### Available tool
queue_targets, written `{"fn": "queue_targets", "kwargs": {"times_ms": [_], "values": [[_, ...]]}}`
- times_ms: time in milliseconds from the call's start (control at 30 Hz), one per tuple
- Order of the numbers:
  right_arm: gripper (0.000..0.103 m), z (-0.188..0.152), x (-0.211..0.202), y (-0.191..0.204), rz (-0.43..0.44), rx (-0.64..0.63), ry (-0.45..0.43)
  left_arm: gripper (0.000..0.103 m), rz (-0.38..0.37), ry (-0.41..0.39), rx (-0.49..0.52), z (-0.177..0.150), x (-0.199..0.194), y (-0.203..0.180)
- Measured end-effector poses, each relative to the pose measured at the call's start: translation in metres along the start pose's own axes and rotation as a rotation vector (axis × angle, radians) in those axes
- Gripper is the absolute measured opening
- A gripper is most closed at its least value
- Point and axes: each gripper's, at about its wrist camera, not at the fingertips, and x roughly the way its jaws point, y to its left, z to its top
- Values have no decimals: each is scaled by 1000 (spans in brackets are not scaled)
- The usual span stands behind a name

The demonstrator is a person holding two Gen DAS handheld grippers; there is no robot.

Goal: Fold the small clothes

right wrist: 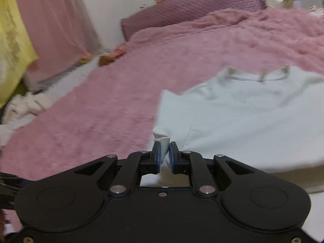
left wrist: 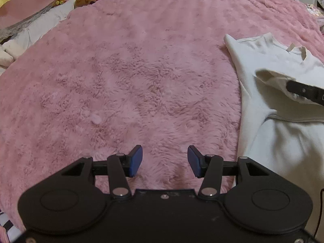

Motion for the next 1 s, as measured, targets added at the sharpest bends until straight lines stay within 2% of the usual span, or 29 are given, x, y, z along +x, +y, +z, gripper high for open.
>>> {"fn": "queue_targets", "kwargs": {"times_ms": [100,200,267,333,400,433,533,600,700,733,800,900,1000], "values": [[6,-6,21,15,12,-1,36,51,0,-2,2,1,-2,1],[7,-13,40,12,9,60,86,51,4,-5,2,2,-4,2],[12,-18,50,4,14,119,147,51,8,-5,4,2,-4,3],[26,-19,45,-2,53,161,150,51,13,-1,12,2,-5,3],[58,-14,27,-9,117,174,127,51,18,0,17,2,-6,4],[61,-9,13,-13,119,165,96,51,22,-2,17,2,-7,4],[61,4,-41,-33,32,65,-3,51,22,-5,7,3,-9,4],[62,8,-84,-56,-100,-24,-51,51,14,-12,0,3,-13,2],[64,7,-138,-103,-304,-90,-80,51,-5,-28,0,2,-21,-7],[64,6,-153,-122,-371,-87,-67,51,-10,-33,5,1,-22,-11],[64,6,-174,-157,-453,-27,-49,51,-18,-47,16,0,-26,-20],[64,9,-197,-197,-483,93,-56,51,-24,-65,9,-5,-30,-31],[64,13,-201,-217,-512,149,-84,51,-23,-58,-3,-9,-29,-37]]}}
